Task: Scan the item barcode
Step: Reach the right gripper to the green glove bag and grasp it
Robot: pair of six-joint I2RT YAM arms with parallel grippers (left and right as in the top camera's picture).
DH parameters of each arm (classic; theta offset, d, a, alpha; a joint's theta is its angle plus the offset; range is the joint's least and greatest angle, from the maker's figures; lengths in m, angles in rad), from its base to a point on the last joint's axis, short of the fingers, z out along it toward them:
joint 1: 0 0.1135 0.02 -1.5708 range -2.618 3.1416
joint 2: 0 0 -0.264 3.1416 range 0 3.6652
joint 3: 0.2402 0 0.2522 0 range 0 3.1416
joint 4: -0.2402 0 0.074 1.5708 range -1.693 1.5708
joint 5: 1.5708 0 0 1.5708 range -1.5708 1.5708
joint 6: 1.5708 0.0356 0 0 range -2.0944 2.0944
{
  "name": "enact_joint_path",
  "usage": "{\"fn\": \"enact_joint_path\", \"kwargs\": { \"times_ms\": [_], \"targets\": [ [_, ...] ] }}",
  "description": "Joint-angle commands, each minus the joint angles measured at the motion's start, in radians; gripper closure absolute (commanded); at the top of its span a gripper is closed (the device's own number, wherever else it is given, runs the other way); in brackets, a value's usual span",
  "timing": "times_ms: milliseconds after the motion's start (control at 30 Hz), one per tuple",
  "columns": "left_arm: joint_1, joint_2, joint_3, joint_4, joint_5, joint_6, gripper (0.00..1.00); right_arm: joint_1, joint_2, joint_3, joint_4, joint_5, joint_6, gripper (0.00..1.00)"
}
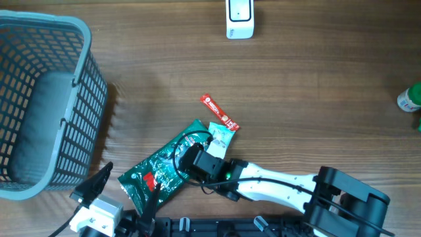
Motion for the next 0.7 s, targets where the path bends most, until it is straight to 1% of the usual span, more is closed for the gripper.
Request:
{"fn": "enact_joint_path", "kwargs": {
  "times_ms": [0, 67, 100, 167, 200, 300, 367, 467, 500, 533, 600, 667],
  "targets": [
    [-0.002, -0.007, -0.001, 0.002, 0.008, -0.006, 0.0, -0.006, 0.03, -0.013, 0.006, 0.072, -0.003, 0.56],
    [-0.002, -0.007, -0.001, 0.002, 0.008, -0.006, 0.0, -0.006, 0.03, -0.013, 0.007, 0.087, -0.007, 0.9],
    [-0.002, -0.007, -0.001, 0.002, 0.008, -0.006, 0.0, -0.007, 0.027, -0.013, 0.008, 0.087, -0.007, 0.96],
    [-0.002, -0.007, -0.001, 0.002, 0.008, -0.006, 0.0, -0.014, 0.014, -0.013, 0.003, 0.087, -0.011, 0.96],
    [-0.002, -0.007, -0.001, 0.002, 0.008, -0.006, 0.0, -0.022, -0.003, -0.013, -0.001, 0.09, -0.035, 0.96],
    [-0.002, -0.007, -0.001, 0.002, 0.008, -0.006, 0.0, -0.034, -0.1, -0.013, -0.031, 0.114, -0.09, 0.96],
    [-0.002, -0.007, -0.001, 0.002, 0.008, -0.006, 0.0, -0.034, -0.184, -0.013, -0.082, 0.151, -0.09, 0.96],
    [-0.002, -0.007, -0.001, 0.002, 0.008, -0.006, 0.0, -0.034, -0.334, -0.013, -0.208, 0.246, -0.067, 0.95],
    [-0.002, -0.007, -0.001, 0.002, 0.008, -0.006, 0.0, -0.034, -0.371, -0.013, -0.248, 0.275, -0.044, 0.95],
    [-0.002, -0.007, -0.001, 0.002, 0.008, -0.006, 0.0, -0.034, -0.433, -0.013, -0.323, 0.325, 0.014, 0.96],
    [-0.002, -0.007, -0.001, 0.002, 0.008, -0.006, 0.0, -0.034, -0.523, -0.013, -0.46, 0.395, 0.158, 0.96],
    [-0.002, -0.007, -0.001, 0.002, 0.008, -0.006, 0.0, -0.038, -0.598, -0.013, -0.603, 0.414, 0.338, 0.95]
  ]
}}
